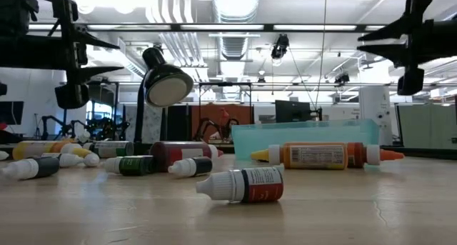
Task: Pick & Place food coloring
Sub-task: Adjust the green bin
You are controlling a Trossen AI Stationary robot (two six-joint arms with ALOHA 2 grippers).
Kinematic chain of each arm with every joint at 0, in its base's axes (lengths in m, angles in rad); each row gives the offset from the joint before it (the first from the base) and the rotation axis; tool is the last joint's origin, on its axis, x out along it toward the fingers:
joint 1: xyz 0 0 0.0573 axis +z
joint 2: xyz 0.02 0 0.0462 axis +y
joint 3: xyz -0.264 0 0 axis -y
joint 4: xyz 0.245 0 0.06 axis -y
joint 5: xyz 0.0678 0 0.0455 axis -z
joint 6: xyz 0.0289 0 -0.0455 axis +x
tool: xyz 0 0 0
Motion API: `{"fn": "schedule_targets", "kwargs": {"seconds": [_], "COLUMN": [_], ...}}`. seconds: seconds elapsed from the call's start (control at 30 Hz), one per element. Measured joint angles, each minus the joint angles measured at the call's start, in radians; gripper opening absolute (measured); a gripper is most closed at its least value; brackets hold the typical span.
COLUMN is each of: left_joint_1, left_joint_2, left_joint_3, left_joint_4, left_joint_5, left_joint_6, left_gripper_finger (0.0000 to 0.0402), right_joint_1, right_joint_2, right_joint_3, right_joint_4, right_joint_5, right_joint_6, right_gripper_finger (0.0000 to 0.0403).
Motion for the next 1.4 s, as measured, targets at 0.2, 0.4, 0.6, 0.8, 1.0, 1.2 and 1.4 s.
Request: {"fn": "schedule_targets", "kwargs": {"seconds": [0.2, 0.4, 0.6, 0.8, 1.0, 1.2, 1.4], "left_joint_1": [0.000, 0.000, 0.000, -0.008, -0.021, -0.033, -0.033], "left_joint_2": [0.000, 0.000, 0.001, 0.008, 0.065, 0.167, 0.309], "left_joint_3": [0.000, 0.000, 0.000, 0.018, 0.112, 0.204, 0.223], "left_joint_4": [0.070, 0.200, 0.317, 0.355, 0.405, 0.468, 0.463], "left_joint_5": [-0.041, -0.042, -0.042, -0.021, -0.032, 0.017, 0.029], "left_joint_6": [-0.045, -0.060, -0.076, -0.156, -0.097, 0.008, -0.007], "left_gripper_finger": [0.0140, 0.0140, 0.0140, 0.0140, 0.0140, 0.0140, 0.0140], "right_joint_1": [0.000, 0.000, -0.007, -0.007, -0.006, -0.006, -0.006], "right_joint_2": [0.000, 0.000, 0.002, 0.013, 0.094, 0.208, 0.337], "right_joint_3": [0.000, 0.000, 0.000, 0.000, 0.000, 0.001, 0.001], "right_joint_4": [-0.009, 0.040, 0.068, 0.181, 0.467, 0.603, 0.612], "right_joint_5": [0.042, 0.081, 0.133, 0.142, 0.021, -0.195, -0.286], "right_joint_6": [-0.308, -0.478, -0.531, -0.597, -0.735, -0.793, -0.678], "right_gripper_finger": [0.0063, 0.0063, 0.0063, 0.0063, 0.0063, 0.0063, 0.0063]}}
